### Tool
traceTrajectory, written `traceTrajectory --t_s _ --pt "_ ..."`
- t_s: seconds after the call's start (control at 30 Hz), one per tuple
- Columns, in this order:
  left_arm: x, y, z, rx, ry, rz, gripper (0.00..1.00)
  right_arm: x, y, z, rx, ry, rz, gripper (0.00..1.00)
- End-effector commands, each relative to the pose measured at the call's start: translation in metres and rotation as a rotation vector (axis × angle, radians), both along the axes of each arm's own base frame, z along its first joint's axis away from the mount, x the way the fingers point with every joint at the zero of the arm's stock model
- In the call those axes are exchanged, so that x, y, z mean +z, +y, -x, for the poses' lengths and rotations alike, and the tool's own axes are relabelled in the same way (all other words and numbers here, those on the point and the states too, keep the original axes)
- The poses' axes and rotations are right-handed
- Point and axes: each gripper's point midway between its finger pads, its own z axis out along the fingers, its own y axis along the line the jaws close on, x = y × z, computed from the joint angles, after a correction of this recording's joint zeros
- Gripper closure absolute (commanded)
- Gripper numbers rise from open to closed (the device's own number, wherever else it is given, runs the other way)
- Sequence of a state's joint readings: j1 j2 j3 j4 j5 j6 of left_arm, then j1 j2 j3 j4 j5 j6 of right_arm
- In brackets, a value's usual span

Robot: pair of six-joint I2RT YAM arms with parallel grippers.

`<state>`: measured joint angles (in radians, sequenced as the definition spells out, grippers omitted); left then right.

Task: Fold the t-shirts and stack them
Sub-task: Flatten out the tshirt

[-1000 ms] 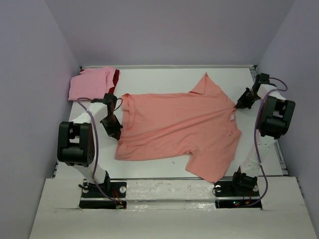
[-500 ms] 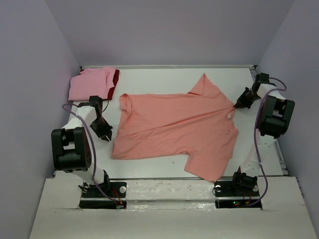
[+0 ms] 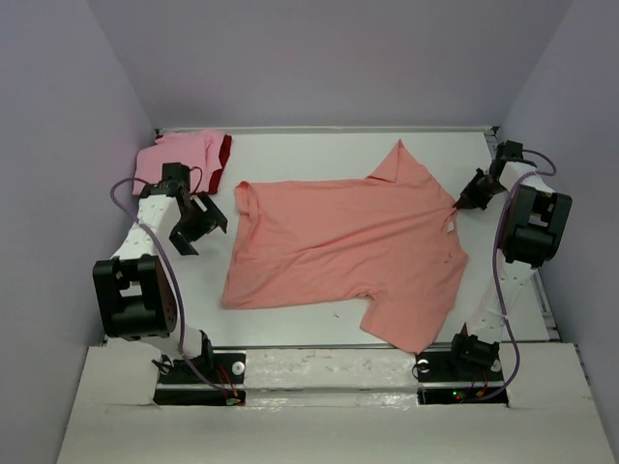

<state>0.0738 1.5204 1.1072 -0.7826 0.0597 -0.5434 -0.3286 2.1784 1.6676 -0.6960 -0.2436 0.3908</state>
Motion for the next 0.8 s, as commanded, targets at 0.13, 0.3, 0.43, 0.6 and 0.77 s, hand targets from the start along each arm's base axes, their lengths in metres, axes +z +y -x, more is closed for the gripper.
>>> traceTrajectory --t_s 0.13,0.3,0.43,0.6,0.77 --pt "0.082 -0.025 -0.088 -0.18 -0.383 0.117 0.01 -0.005 -0.01 -0.01 -0.002 -0.019 0.009 0.94" --pt "0.096 -0.044 -0.128 -0.213 -0.462 0.233 0.18 0.0 -0.017 -0.01 -0.02 -0.023 0.045 0.29" --pt "0.1 -0.043 -0.153 -0.19 -0.486 0.245 0.55 0.015 -0.021 -0.014 -0.03 -0.058 0.072 0.24" --pt "0.095 -0.047 -0.177 -0.202 -0.485 0.269 0.78 0.053 -0.026 -0.031 -0.031 -0.151 0.098 0.24" --pt "0.081 -0.044 -0.191 -0.209 -0.472 0.26 1.0 0.095 -0.006 -0.064 0.021 -0.274 0.056 0.26"
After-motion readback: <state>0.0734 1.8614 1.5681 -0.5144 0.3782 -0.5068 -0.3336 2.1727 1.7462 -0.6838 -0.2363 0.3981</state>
